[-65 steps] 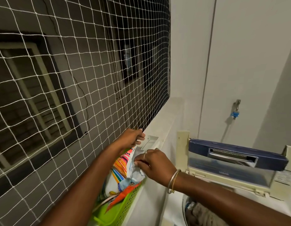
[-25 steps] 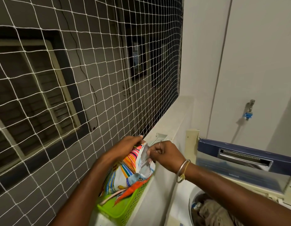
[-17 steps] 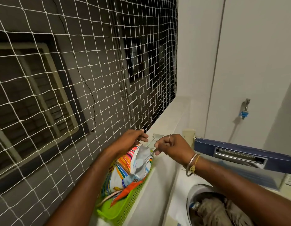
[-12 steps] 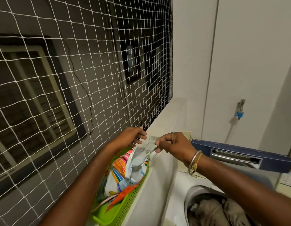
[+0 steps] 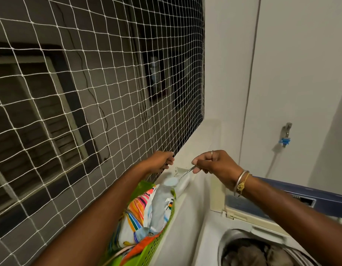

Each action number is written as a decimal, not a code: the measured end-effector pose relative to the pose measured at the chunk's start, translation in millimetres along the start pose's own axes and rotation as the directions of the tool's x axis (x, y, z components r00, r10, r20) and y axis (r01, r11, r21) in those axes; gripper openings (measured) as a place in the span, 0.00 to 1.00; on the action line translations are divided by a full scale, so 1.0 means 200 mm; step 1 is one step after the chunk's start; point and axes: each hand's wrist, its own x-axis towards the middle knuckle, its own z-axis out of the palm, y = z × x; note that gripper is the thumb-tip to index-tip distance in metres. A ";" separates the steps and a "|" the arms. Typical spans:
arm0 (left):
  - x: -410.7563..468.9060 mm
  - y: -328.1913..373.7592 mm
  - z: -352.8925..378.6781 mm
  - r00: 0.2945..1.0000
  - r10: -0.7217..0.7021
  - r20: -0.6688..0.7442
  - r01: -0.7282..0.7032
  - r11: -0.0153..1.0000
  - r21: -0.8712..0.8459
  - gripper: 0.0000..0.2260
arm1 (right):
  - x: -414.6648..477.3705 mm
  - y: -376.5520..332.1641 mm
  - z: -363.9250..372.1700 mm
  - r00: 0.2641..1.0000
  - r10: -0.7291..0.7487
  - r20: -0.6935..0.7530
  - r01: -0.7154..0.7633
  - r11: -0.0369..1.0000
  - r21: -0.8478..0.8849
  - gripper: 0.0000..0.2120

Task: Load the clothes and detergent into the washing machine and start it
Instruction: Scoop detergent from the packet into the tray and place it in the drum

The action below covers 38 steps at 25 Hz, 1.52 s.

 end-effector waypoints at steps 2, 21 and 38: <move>0.07 -0.02 -0.02 0.999 -0.023 0.023 0.023 0.999 0.027 0.15 | 0.06 0.01 -0.02 1.000 0.016 -0.009 -0.016 1.000 0.004 0.06; 0.47 -0.29 -0.04 0.970 -0.229 0.078 0.220 0.969 0.108 0.16 | 0.66 0.51 -0.08 0.976 0.216 0.039 -0.204 0.958 -0.203 0.03; 0.41 -0.27 0.00 0.959 -0.246 0.141 0.232 0.967 0.106 0.16 | 0.75 0.56 -0.08 0.998 -0.021 0.062 0.052 0.832 -0.553 0.15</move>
